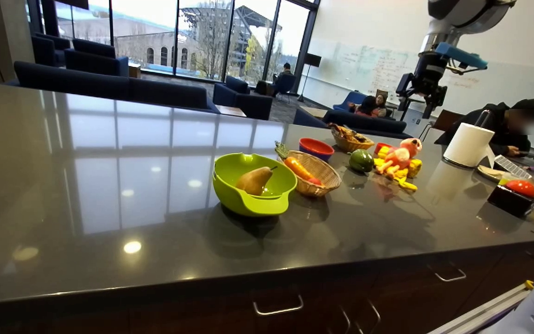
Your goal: Move the orange packet to the right
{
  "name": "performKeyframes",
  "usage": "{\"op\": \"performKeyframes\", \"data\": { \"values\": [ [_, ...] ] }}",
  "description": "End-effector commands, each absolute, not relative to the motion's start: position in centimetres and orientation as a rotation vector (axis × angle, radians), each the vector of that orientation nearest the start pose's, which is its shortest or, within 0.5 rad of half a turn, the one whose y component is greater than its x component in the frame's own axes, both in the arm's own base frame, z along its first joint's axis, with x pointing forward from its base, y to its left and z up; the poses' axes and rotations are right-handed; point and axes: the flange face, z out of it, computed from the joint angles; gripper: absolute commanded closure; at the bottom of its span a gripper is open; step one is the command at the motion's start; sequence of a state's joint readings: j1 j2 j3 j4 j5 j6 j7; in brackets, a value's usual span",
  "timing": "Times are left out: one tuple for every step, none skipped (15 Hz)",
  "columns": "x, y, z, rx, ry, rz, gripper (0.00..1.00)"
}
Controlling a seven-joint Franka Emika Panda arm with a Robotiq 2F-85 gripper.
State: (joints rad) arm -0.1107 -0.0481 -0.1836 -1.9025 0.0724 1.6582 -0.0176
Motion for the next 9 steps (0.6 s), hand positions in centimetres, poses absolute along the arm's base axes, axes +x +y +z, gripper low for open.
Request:
{"op": "performKeyframes", "data": {
  "values": [
    [55.3,-14.5,49.3,-2.987,0.403,0.242,0.0],
    [56.5,-14.3,49.0,-2.99,0.395,0.23,0.0],
    [57.9,-13.9,48.6,-2.996,0.388,0.217,0.0],
    [59.1,-13.7,48.4,-3.0,0.381,0.207,0.0],
    [60.5,-13.4,48.0,-3.012,0.37,0.187,0.0],
    [61.6,-13.2,47.7,-3.019,0.361,0.178,0.0],
    [62.8,-12.9,47.4,-3.032,0.35,0.163,0.0],
    [63.9,-12.5,46.9,-3.045,0.337,0.148,0.0],
    [65.0,-12.3,46.6,-3.056,0.327,0.136,0.0]
  ]
}}
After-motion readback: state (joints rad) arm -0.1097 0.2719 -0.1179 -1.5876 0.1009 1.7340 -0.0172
